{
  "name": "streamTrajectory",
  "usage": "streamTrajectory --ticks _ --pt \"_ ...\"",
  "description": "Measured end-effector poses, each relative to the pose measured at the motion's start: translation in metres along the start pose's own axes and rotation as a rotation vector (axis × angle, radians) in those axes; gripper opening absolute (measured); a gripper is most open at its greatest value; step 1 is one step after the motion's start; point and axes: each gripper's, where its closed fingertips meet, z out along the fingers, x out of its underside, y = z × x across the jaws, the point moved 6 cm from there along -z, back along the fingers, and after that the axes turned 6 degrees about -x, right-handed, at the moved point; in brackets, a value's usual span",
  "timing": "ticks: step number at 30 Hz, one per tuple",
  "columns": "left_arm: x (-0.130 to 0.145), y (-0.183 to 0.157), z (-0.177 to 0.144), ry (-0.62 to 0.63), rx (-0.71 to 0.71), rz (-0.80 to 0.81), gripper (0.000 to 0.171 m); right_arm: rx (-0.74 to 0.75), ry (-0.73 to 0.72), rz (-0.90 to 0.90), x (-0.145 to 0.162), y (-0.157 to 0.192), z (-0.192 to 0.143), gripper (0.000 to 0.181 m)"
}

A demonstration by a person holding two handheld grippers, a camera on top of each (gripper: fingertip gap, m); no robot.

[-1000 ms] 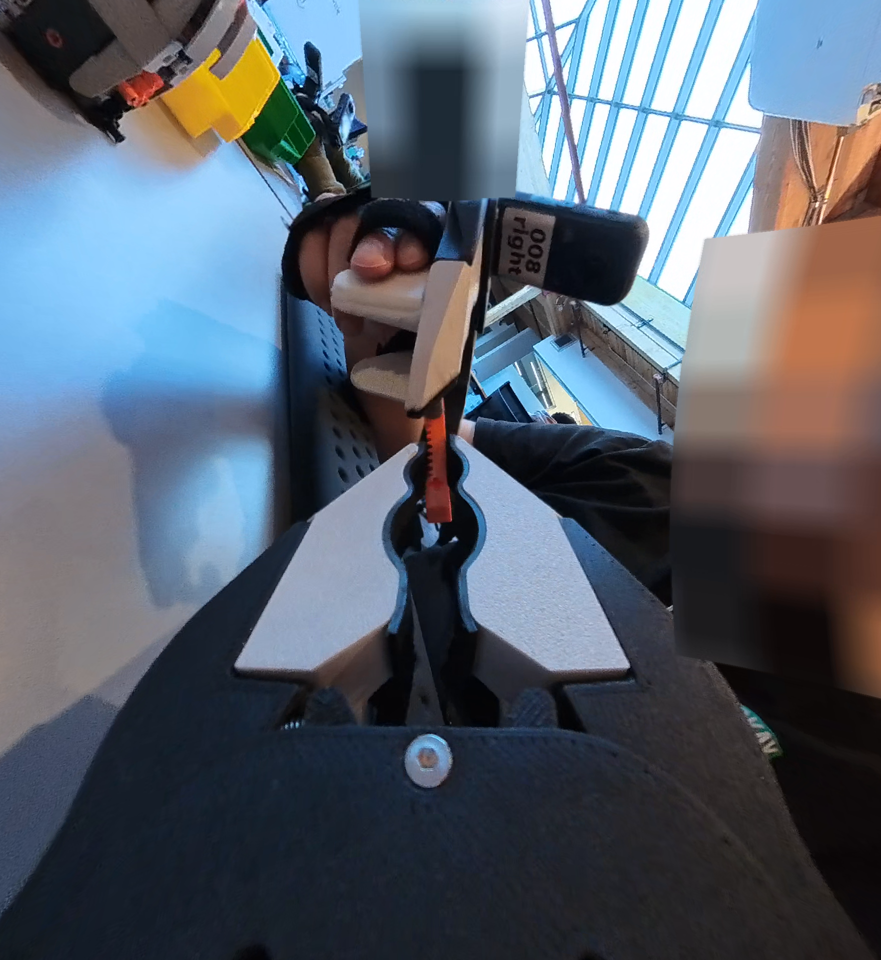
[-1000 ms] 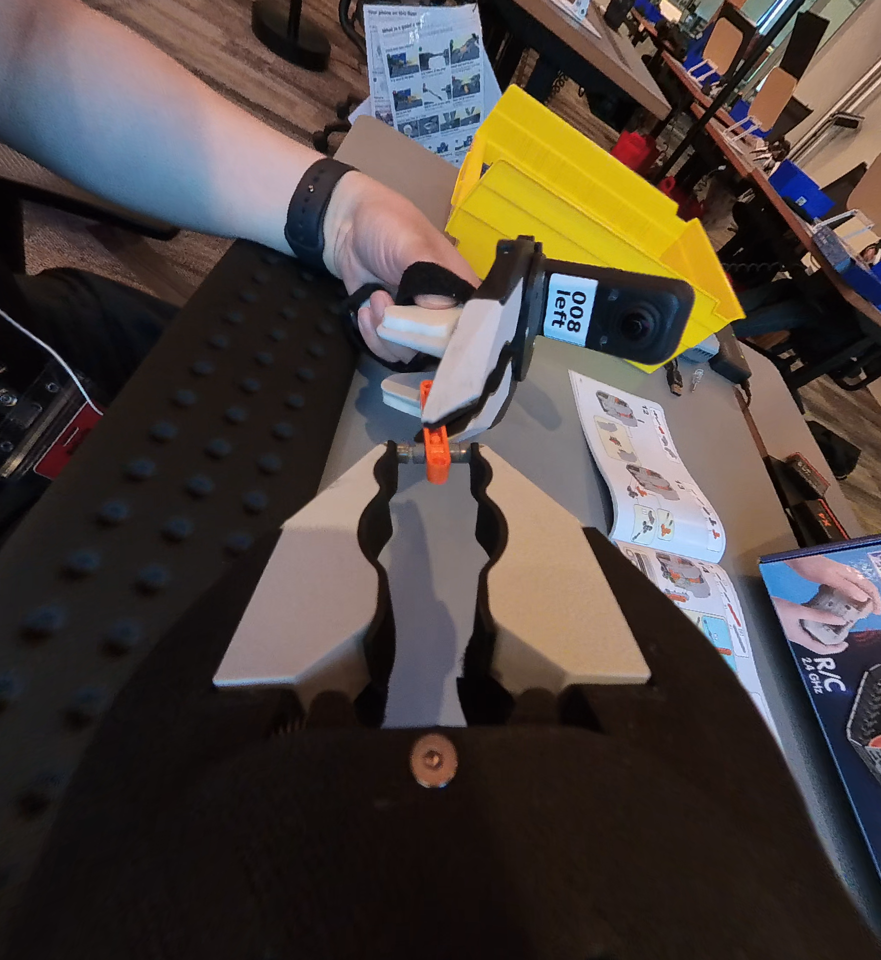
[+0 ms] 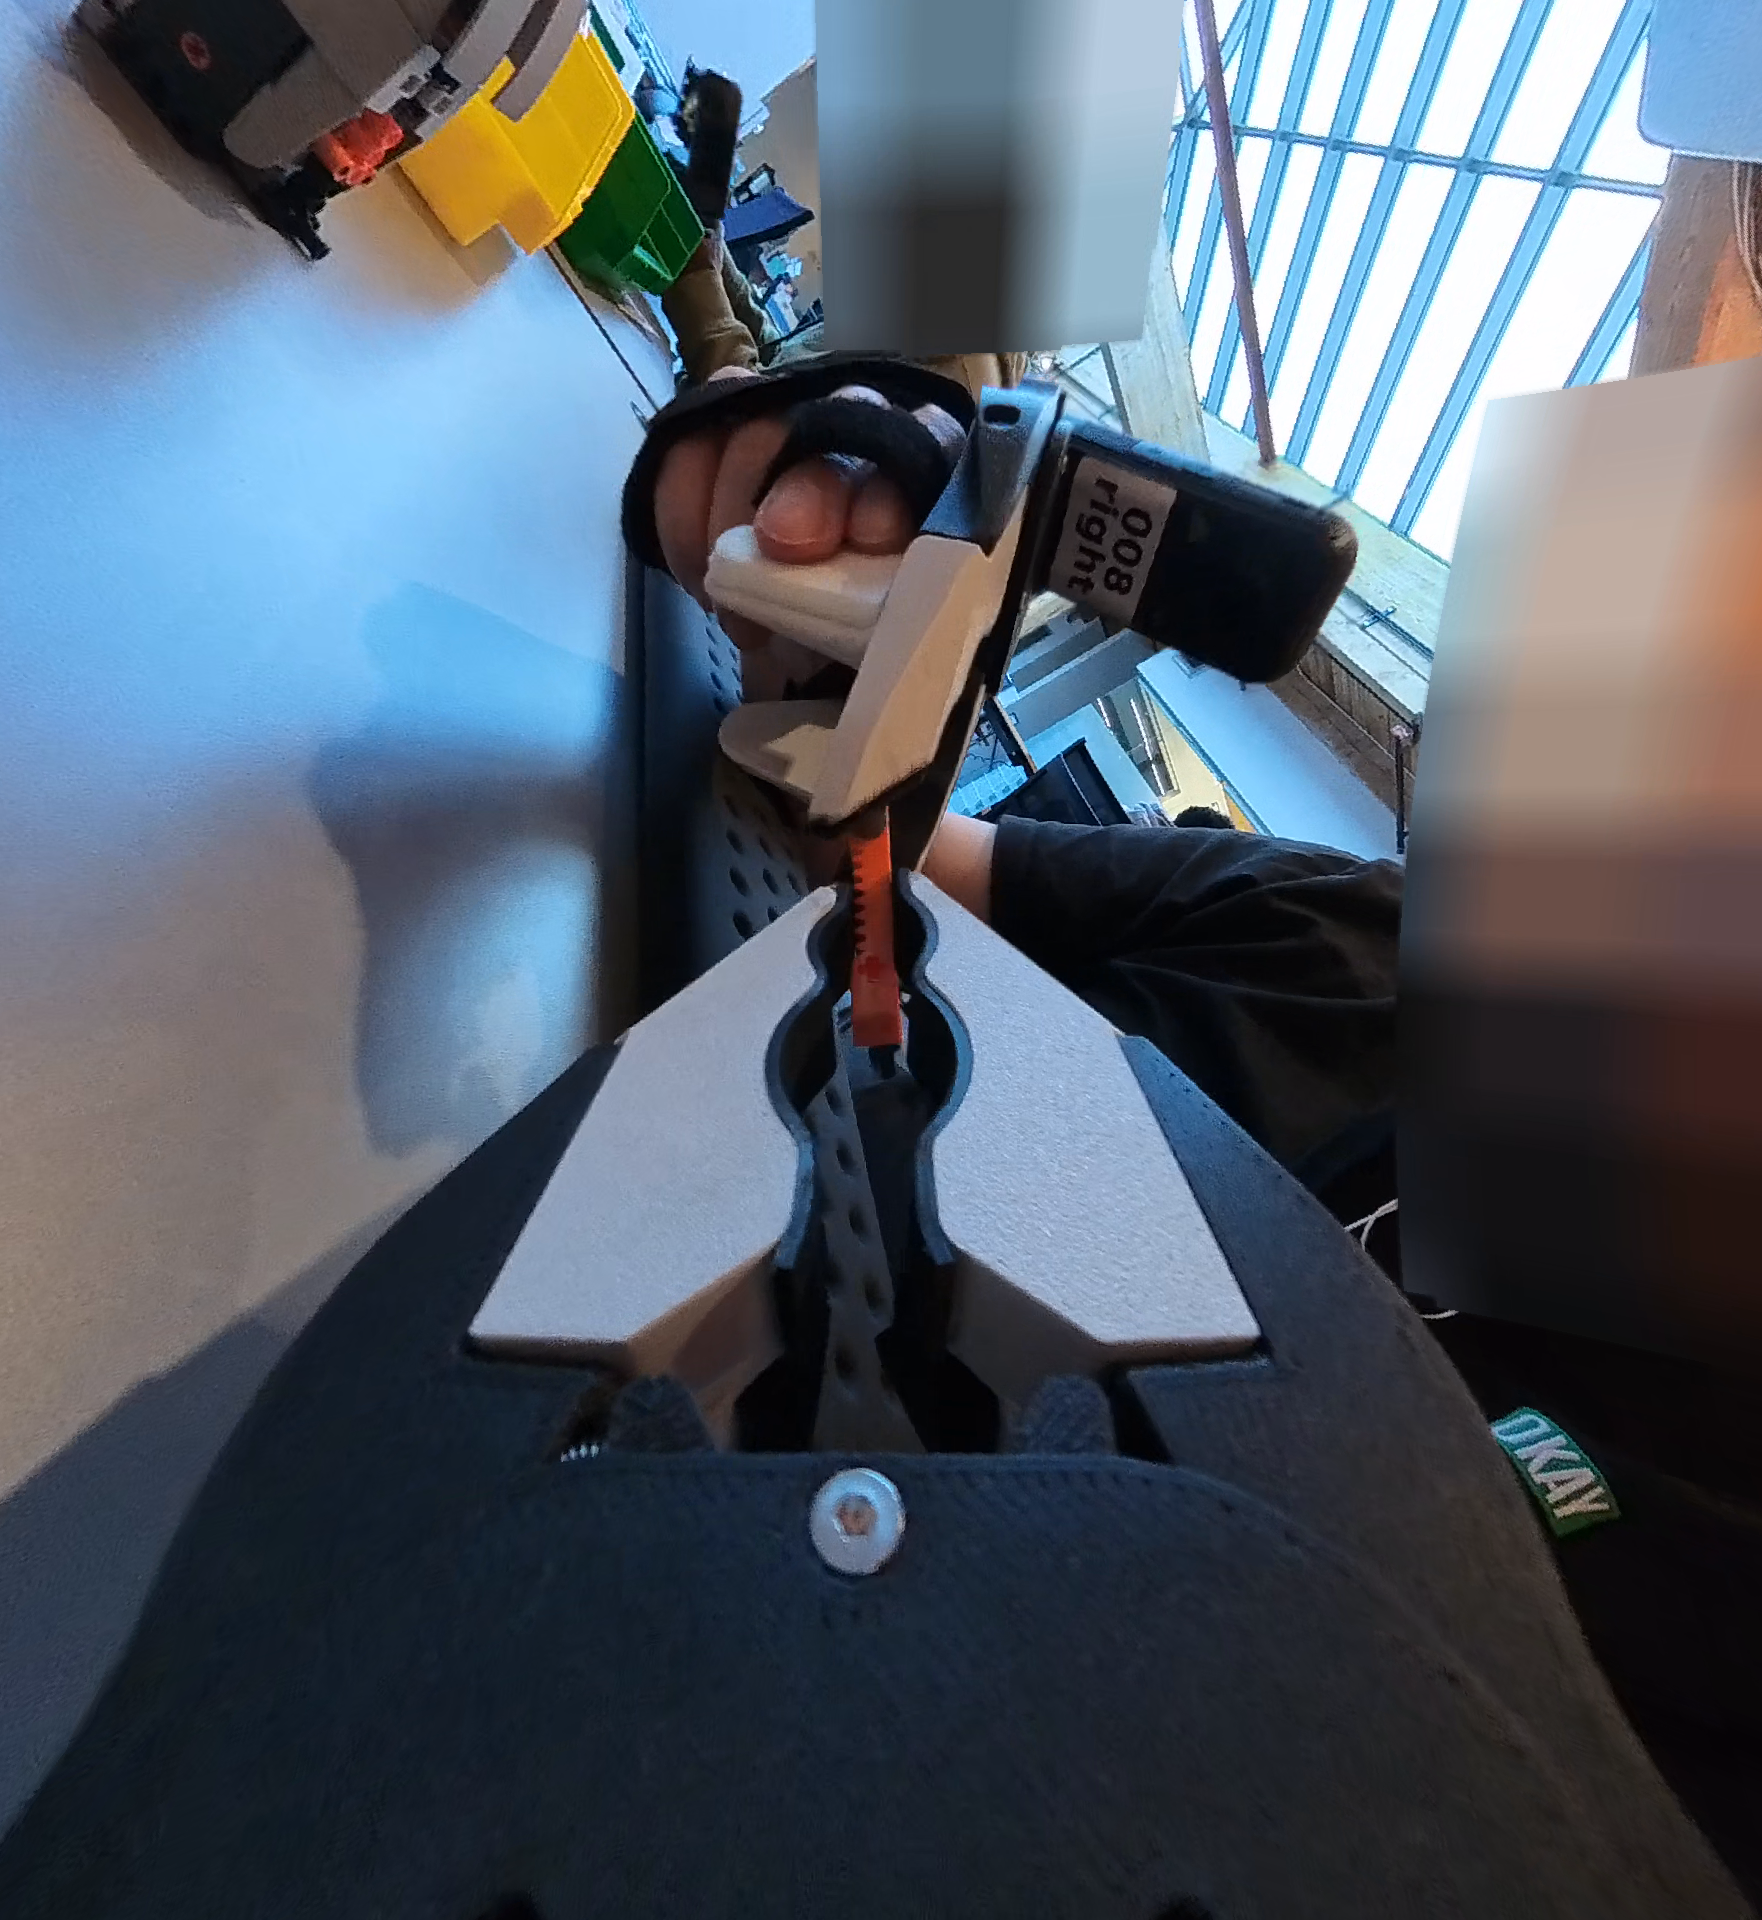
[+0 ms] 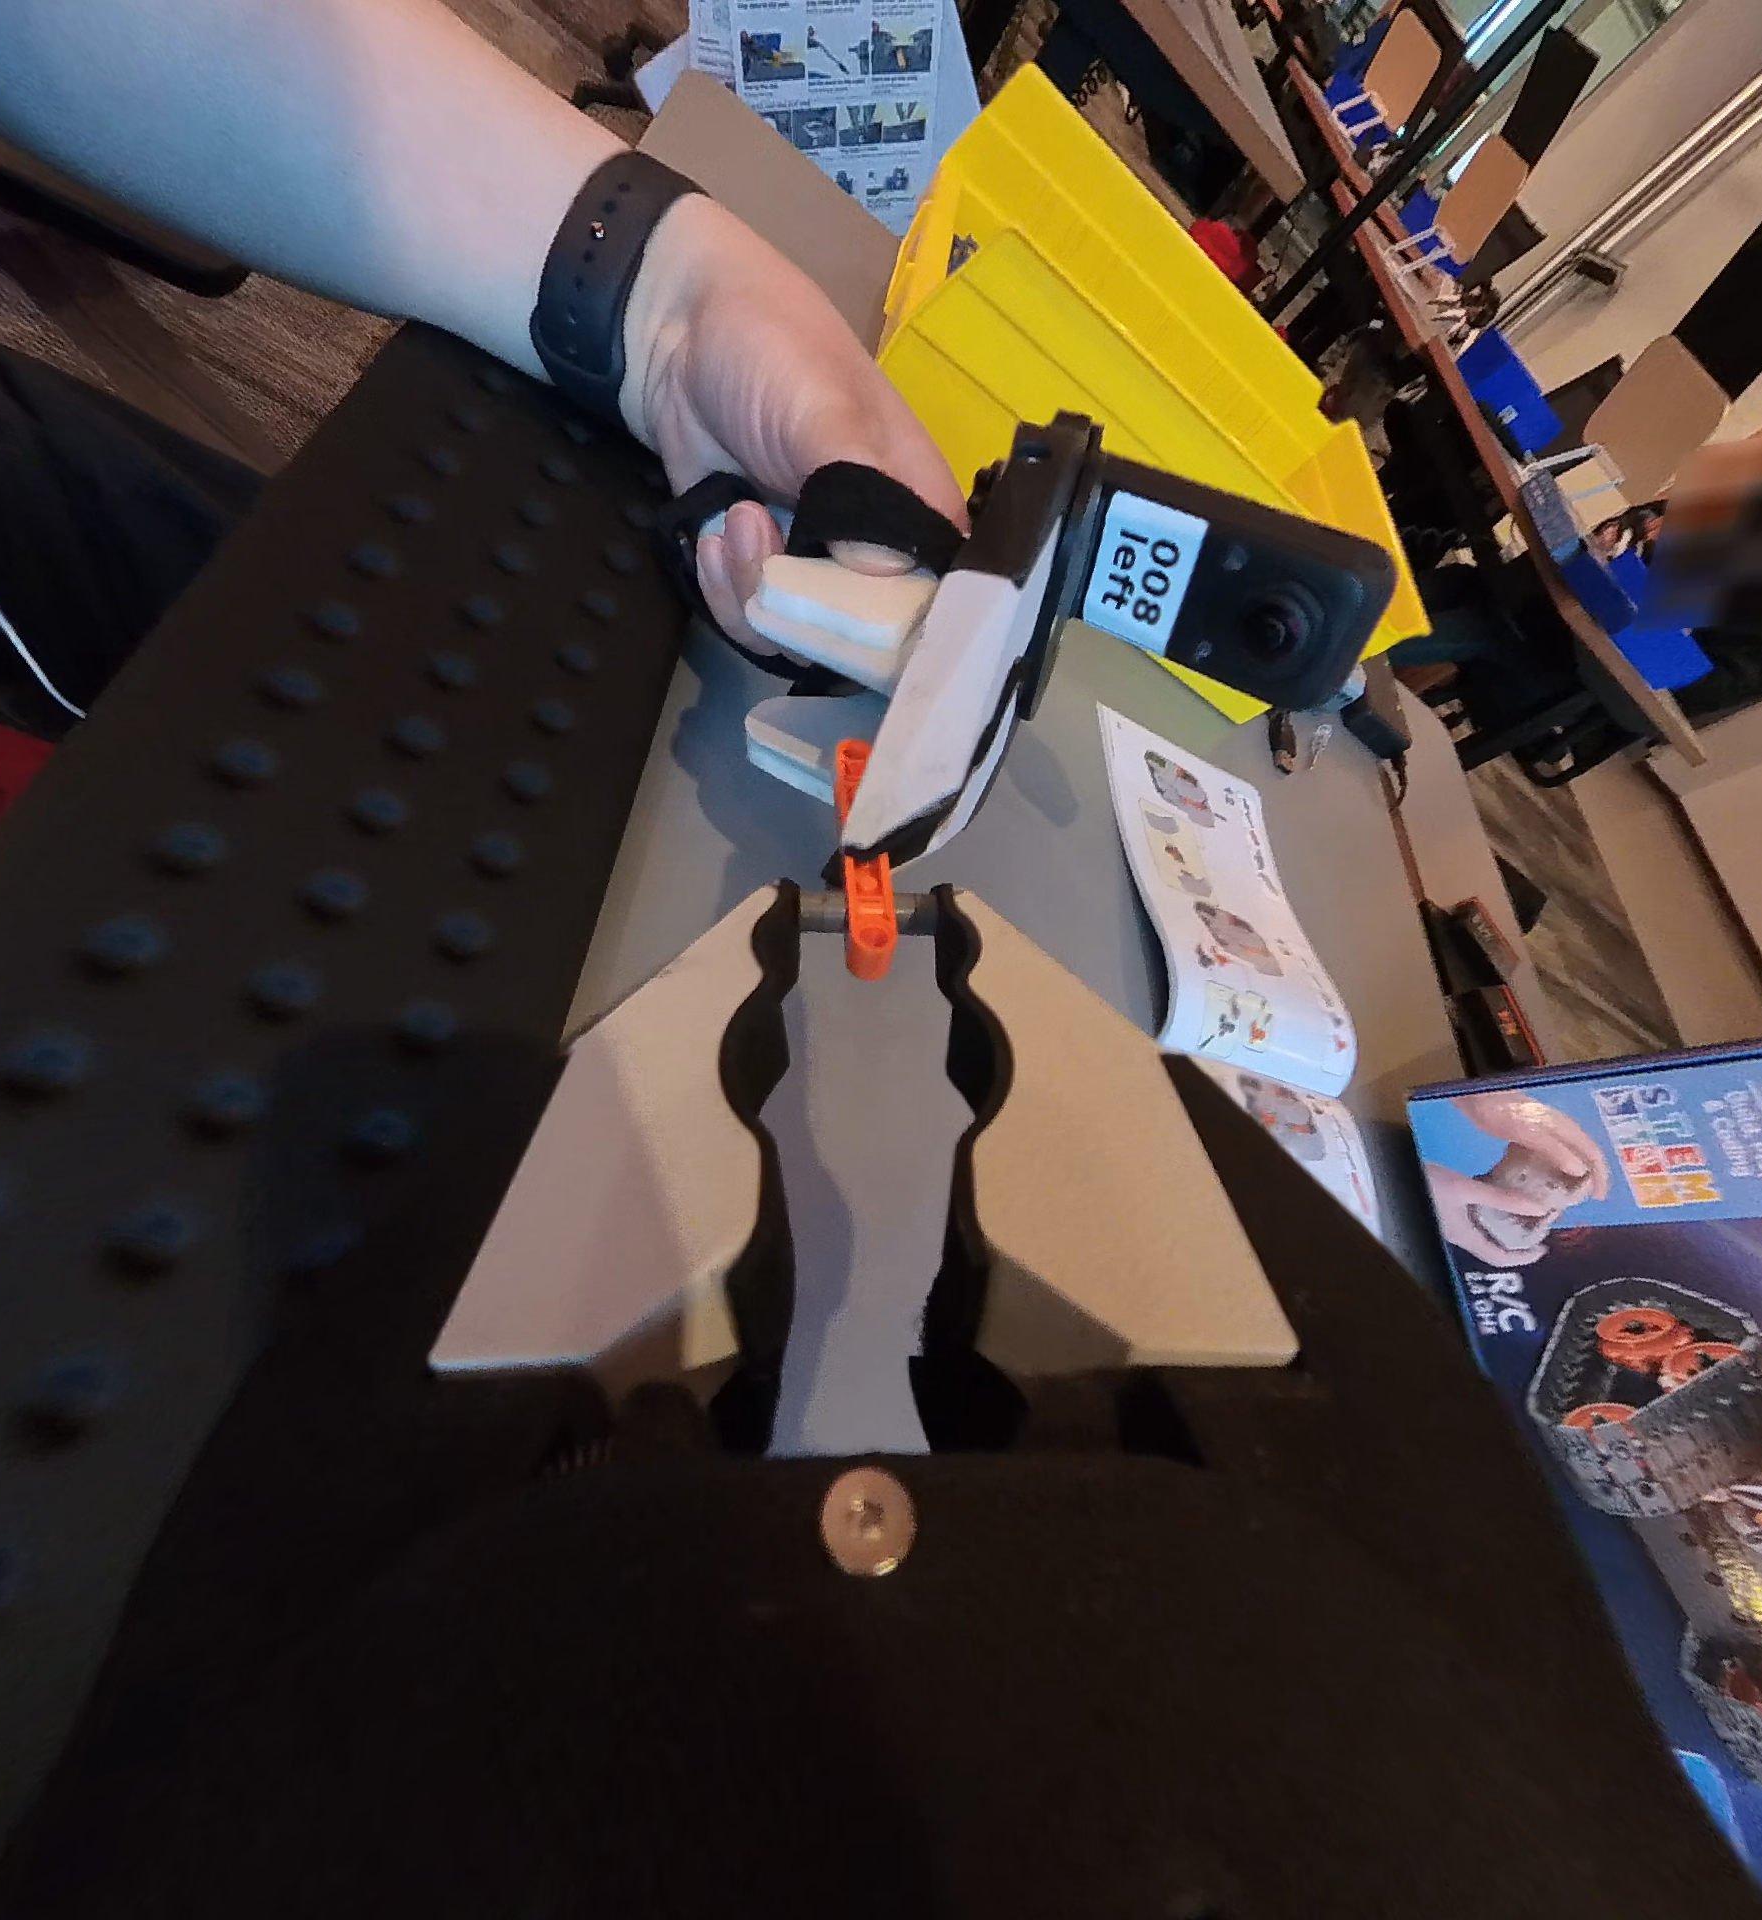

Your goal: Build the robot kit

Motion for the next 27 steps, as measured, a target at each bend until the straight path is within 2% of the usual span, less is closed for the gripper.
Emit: streamTrajectory --ticks 16,20,27 --pt "0.003 0.000 0.001 0.019 -0.106 0.093 0.003 0.001 0.027 -0.023 0.005 0.004 0.003 0.023" --pt "0.000 -0.002 -0.002 -0.007 -0.128 0.125 0.003 -0.007 -0.038 0.101 0.005 -0.001 0.003 0.023" --pt "0.002 0.002 0.001 0.026 -0.242 0.208 0.003 0.061 0.058 -0.023 0.009 0.004 0.001 0.028"
